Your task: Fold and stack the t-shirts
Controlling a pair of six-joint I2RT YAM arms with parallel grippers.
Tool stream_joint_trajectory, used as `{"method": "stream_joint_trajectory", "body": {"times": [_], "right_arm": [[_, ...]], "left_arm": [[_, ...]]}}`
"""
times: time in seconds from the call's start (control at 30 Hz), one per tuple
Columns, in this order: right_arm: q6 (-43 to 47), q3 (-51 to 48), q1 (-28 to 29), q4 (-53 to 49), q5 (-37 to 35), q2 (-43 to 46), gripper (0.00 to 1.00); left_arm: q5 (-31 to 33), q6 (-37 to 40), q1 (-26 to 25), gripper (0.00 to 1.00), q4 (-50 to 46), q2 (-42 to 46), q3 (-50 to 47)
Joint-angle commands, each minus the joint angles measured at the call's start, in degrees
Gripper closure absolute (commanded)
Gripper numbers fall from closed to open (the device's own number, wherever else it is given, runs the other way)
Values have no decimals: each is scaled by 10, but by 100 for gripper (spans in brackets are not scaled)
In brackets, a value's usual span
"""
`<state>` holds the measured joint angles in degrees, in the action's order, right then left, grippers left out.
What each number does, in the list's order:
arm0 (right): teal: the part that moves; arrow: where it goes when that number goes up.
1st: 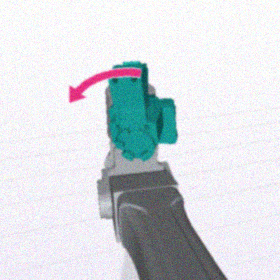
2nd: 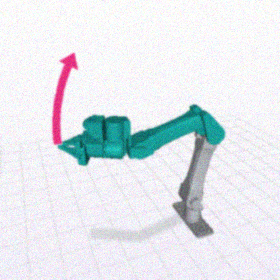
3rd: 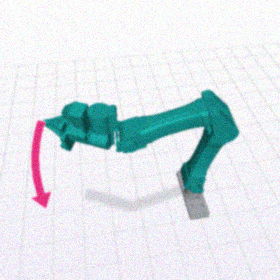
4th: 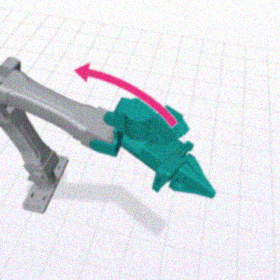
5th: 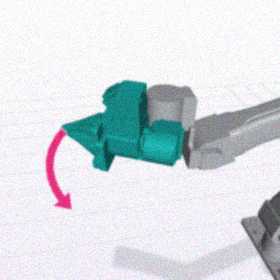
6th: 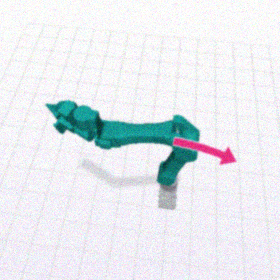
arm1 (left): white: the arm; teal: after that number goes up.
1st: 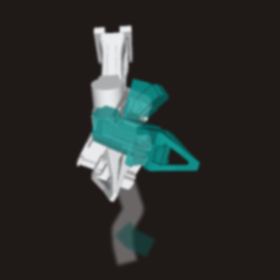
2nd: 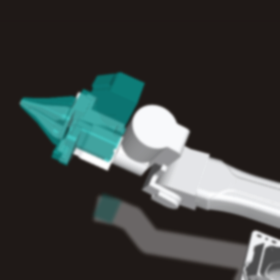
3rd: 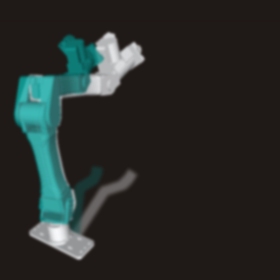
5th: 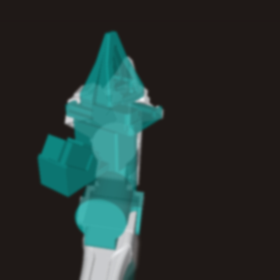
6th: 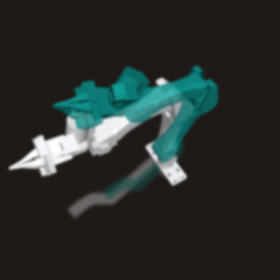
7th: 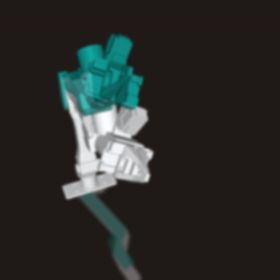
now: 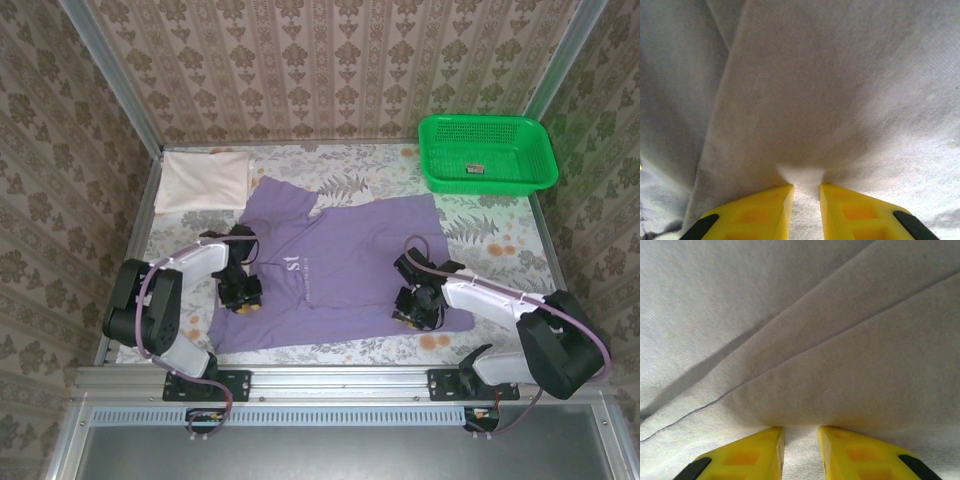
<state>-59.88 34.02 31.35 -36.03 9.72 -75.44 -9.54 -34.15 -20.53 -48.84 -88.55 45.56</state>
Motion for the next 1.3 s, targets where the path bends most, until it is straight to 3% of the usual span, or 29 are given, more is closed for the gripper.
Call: {"method": "stream_joint_trajectory", "body": {"times": [0.0,0.17,0.33,0.47,0.63,0.77,0.93,1.07,1.27], "right_arm": [[-38,-44,22,-22,32,5,72],[-41,-39,59,-8,35,51,67],[-35,-17,60,-40,35,72,61],[4,43,46,-89,-27,111,53],[57,109,-48,-73,-110,131,48],[81,136,-148,22,-142,99,46],[138,185,-208,112,-194,31,44],[197,224,-235,134,-174,-14,46],[246,252,-266,123,-123,-37,47]], "left_arm": [[49,-41,5,77,-41,9,-33],[69,-63,26,75,-58,32,-28],[32,-46,65,74,-51,14,-2],[22,-28,67,68,-80,9,97],[33,1,68,56,-109,-40,294],[39,31,74,48,-69,-133,438],[14,66,82,48,-35,-302,625],[2,117,81,52,-41,-443,802],[37,175,82,57,-76,-622,1036]]}}
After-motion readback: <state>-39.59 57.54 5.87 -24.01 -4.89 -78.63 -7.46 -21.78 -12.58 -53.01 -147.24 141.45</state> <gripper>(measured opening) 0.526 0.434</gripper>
